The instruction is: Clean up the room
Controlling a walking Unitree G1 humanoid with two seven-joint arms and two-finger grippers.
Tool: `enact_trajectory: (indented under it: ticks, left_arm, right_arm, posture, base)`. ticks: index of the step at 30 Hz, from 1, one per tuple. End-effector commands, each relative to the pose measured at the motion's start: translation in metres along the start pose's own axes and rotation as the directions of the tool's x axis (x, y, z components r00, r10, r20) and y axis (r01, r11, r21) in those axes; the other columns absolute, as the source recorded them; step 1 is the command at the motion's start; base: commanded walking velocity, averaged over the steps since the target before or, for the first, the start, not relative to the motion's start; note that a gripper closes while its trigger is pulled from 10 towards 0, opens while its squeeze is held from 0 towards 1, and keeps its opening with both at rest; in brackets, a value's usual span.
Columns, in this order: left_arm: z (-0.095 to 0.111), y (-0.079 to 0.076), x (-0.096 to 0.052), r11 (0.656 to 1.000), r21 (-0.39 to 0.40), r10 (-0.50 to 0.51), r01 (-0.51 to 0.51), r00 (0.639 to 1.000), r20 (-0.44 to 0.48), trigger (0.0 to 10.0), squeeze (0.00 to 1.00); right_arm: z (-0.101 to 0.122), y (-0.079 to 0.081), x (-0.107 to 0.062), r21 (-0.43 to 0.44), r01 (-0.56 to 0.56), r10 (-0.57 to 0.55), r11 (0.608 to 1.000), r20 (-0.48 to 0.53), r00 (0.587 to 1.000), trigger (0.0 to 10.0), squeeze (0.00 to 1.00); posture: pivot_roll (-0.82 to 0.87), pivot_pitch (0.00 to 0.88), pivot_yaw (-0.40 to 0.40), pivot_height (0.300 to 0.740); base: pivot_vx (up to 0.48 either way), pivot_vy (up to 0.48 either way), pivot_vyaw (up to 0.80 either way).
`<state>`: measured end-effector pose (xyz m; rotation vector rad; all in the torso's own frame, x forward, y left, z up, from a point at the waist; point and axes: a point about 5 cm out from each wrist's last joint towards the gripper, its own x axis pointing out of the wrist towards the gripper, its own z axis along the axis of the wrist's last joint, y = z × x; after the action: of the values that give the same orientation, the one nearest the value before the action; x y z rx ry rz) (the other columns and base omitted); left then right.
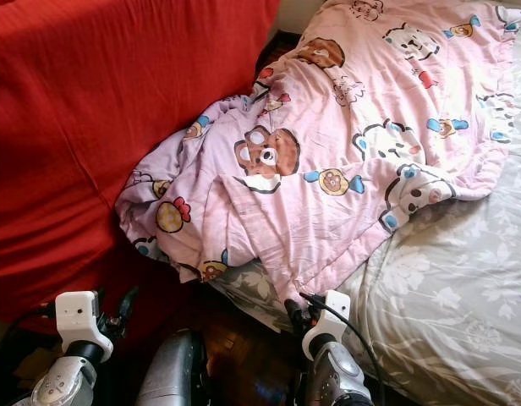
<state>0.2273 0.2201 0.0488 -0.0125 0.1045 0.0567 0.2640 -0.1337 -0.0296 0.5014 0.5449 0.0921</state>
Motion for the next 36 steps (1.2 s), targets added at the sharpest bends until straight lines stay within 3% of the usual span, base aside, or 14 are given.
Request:
enact_trajectory:
  ticks: [1,15,23,36]
  left_arm:
    - [-0.005,0.005,-0.007,1.0,0.011,0.015,-0.015,0.999,-0.029,10.0,0.0]
    - [-0.01,0.005,-0.013,0.999,0.008,0.036,-0.036,0.998,-0.043,10.0,0.0]
    - [-0.015,0.001,0.0,0.998,-0.014,0.055,-0.056,0.997,-0.045,10.0,0.0]
    - [-0.024,-0.006,0.022,0.995,-0.056,0.082,-0.085,0.995,-0.055,10.0,0.0]
  right_arm:
    - [-0.01,0.001,-0.002,0.011,0.008,-0.008,1.0,-0.039,0.999,0.0,0.0]
    - [-0.007,-0.002,-0.002,-0.007,0.019,-0.02,1.0,-0.042,0.999,0.0,0.0]
    - [0.003,-0.01,-0.001,-0.034,0.048,-0.049,0.998,-0.027,0.998,0.0,0.0]
    - [0.028,-0.049,-0.02,-0.075,0.094,-0.084,0.993,0.137,0.987,0.0,0.0]
  posture:
    - [0.16,0.234,0.038,0.605]
    - [0.16,0.233,0.024,0.605]
    - [0.13,0.149,-0.008,0.605]
    - [0.06,0.001,-0.045,0.605]
  base:
    - [0.0,0.0,0.0]
    - [0.0,0.0,0.0]
    - [0.0,0.0,0.0]
    - [0.0,0.0,0.0]
